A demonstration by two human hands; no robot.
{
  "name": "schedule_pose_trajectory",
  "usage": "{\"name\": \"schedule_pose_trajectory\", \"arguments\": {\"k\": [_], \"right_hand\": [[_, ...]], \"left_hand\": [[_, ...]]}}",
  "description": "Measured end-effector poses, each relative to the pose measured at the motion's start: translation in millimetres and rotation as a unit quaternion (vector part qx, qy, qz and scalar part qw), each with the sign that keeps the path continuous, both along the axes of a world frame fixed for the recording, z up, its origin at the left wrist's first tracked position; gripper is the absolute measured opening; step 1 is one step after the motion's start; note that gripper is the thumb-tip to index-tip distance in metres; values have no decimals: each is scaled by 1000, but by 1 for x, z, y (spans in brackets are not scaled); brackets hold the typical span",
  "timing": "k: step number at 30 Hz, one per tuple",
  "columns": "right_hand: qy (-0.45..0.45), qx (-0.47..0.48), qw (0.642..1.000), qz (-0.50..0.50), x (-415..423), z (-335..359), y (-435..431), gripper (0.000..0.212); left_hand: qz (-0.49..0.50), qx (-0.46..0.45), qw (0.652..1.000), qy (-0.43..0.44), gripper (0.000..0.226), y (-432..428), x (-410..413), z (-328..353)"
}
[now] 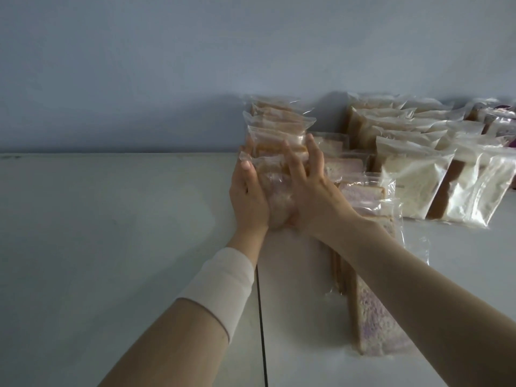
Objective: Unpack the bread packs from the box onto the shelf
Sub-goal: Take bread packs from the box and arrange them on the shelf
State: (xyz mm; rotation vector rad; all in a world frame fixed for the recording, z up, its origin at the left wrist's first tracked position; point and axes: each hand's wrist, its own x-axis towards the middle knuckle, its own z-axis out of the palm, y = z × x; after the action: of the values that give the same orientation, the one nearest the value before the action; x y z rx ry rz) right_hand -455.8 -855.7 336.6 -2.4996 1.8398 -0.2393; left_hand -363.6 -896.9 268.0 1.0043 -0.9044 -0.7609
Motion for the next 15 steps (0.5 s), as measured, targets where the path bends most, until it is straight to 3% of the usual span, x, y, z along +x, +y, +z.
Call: {"name": "schedule_pose_trajectory", "arguments": {"k": [4, 7, 11, 13, 15], "right_hand": [[-92, 39, 995, 20, -15, 16, 3, 109], [-147, -15, 989, 22, -47, 27, 29, 107], [-211, -11, 976, -55, -99, 5, 90, 120], [-260, 34, 959, -107, -120, -16, 114, 130], [-348, 86, 921, -155, -133, -35, 132, 139]], "left_hand": [[15, 14, 1000, 7, 58, -3, 1, 0], [-1, -25, 1000, 2, 49, -3, 1, -1], [-10, -19, 1000, -17, 52, -2, 4, -6], [-2, 0, 1000, -5, 50, 0, 6, -4], [15, 6, 1000, -17, 51, 6, 9, 4]]}}
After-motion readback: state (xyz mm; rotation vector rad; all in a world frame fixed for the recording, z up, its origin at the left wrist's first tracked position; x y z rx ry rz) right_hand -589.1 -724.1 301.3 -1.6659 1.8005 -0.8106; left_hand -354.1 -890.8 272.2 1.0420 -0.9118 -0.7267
